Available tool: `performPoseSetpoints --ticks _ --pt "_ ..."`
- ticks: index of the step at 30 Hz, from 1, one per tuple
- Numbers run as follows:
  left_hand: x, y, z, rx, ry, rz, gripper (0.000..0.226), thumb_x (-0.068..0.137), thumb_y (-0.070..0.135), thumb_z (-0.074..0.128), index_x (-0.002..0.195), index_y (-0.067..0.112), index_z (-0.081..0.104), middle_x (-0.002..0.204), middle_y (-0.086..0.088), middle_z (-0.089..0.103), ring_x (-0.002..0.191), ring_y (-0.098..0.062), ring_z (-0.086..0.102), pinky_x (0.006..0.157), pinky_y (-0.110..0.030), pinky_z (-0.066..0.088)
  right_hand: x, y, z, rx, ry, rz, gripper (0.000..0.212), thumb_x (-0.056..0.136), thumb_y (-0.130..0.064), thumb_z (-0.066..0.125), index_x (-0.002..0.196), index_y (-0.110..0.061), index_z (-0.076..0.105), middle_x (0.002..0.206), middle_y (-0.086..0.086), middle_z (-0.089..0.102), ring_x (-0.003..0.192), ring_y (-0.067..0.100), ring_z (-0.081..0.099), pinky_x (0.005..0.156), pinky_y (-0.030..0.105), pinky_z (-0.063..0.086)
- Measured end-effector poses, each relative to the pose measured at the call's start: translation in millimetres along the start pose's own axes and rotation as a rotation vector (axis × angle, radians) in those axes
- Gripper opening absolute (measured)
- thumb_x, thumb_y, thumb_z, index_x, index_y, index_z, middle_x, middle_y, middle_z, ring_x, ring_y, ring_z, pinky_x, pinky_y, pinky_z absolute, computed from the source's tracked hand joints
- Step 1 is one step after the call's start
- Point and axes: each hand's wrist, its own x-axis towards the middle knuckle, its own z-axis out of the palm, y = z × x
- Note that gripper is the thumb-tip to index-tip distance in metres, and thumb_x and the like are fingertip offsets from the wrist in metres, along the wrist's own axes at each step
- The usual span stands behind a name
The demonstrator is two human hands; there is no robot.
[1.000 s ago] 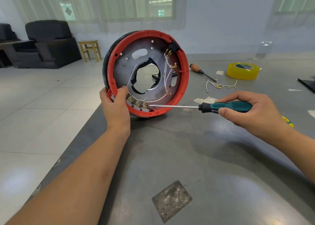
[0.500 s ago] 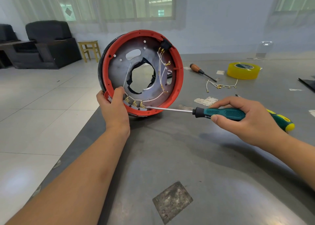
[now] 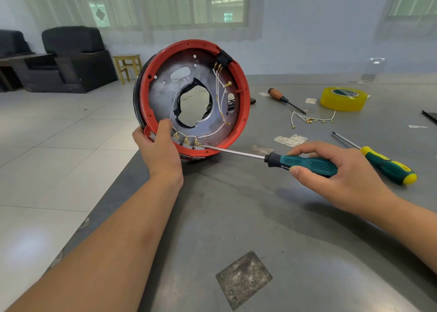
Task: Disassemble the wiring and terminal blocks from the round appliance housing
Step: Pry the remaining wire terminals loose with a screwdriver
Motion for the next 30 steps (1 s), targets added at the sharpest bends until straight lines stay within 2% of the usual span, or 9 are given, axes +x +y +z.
performPoseSetpoints --ticks 4,8,12,15,20,23,26,28,30 --pt "0.9 -1.3 -0.5 0.006 0.001 -0.001 0.032 0.073 0.037 0.065 0.099 0.028 0.05 0.086 0.003 0.053 0.079 -0.017 0.053 0.077 -0.037 0.05 -0.9 -0.2 1.3 0.006 0.003 -0.009 0.025 0.079 -0.057 0.064 0.103 -0.05 0.068 0.094 -0.026 0.069 0.078 0.013 0.066 0.057 0.018 0.051" --pt "3.0 -2.5 -1.5 0.025 0.013 -0.015 0.038 0.073 0.04 0.065 0.105 0.028 0.05 0.089 0.005 0.057 0.081 -0.017 0.057 0.08 -0.038 0.053 -1.9 -2.4 1.4 0.011 0.005 -0.02 0.024 0.081 -0.058 0.063 0.104 -0.055 0.066 0.092 -0.025 0.069 0.084 0.006 0.066 0.058 0.009 0.048" --pt "3.5 -2.3 -1.6 -0.017 0.046 -0.074 0.046 0.072 0.04 0.066 0.112 0.024 0.048 0.092 0.005 0.059 0.08 -0.015 0.059 0.074 -0.033 0.051 -2.8 -6.6 5.1 0.004 0.005 -0.028 0.023 0.082 -0.059 0.062 0.105 -0.059 0.062 0.096 -0.027 0.066 0.082 0.0 0.064 0.056 0.004 0.044" --pt "4.6 -2.4 -2.7 -0.028 0.067 -0.087 0.044 0.072 0.039 0.066 0.11 0.025 0.048 0.093 0.004 0.059 0.081 -0.015 0.059 0.073 -0.032 0.051 -3.2 -8.8 8.2 0.008 0.006 -0.023 0.024 0.081 -0.06 0.061 0.104 -0.06 0.062 0.096 -0.027 0.066 0.081 -0.003 0.064 0.056 0.003 0.043" --pt "3.6 -4.0 -2.4 -0.031 0.015 -0.069 0.038 0.072 0.038 0.067 0.105 0.027 0.051 0.088 0.004 0.057 0.078 -0.017 0.056 0.073 -0.034 0.051 -1.6 -5.6 4.0 0.034 0.031 0.027 0.031 0.076 -0.063 0.063 0.106 -0.055 0.065 0.09 -0.028 0.069 0.084 0.001 0.063 0.058 0.007 0.046" --pt "3.8 -4.1 -1.9 -0.015 -0.053 -0.058 0.036 0.074 0.035 0.068 0.105 0.025 0.053 0.09 -0.003 0.056 0.082 -0.024 0.055 0.08 -0.045 0.053 0.1 0.0 1.0 0.051 0.048 0.091 0.023 0.079 -0.055 0.069 0.102 -0.052 0.068 0.093 -0.033 0.066 0.083 0.001 0.063 0.059 0.009 0.047" --pt "3.8 -3.7 -1.2 0.034 -0.116 -0.097 0.038 0.075 0.037 0.068 0.108 0.023 0.056 0.096 -0.009 0.06 0.091 -0.035 0.063 0.097 -0.064 0.056 2.8 6.6 -2.0 0.054 0.066 0.155 0.018 0.083 -0.043 0.076 0.099 -0.048 0.071 0.089 -0.027 0.067 0.074 0.007 0.062 0.057 0.014 0.049" --pt "0.9 -2.2 -1.2 0.092 -0.146 -0.116 0.047 0.072 0.045 0.068 0.113 0.023 0.058 0.099 -0.007 0.064 0.104 -0.043 0.068 0.098 -0.067 0.054 4.7 10.2 -3.5 0.089 0.066 0.196 0.019 0.083 -0.042 0.076 0.1 -0.047 0.072 0.084 -0.021 0.068 0.066 0.009 0.062 0.054 0.018 0.052" --pt "-2.5 0.2 -1.2 0.142 -0.174 -0.131 0.06 0.069 0.055 0.068 0.121 0.027 0.055 0.106 -0.002 0.07 0.111 -0.039 0.069 0.099 -0.063 0.055 6.0 13.5 -4.8 0.173 0.046 0.237 0.021 0.085 -0.037 0.076 0.104 -0.045 0.072 0.075 -0.01 0.071 0.055 0.01 0.06 0.051 0.021 0.052"
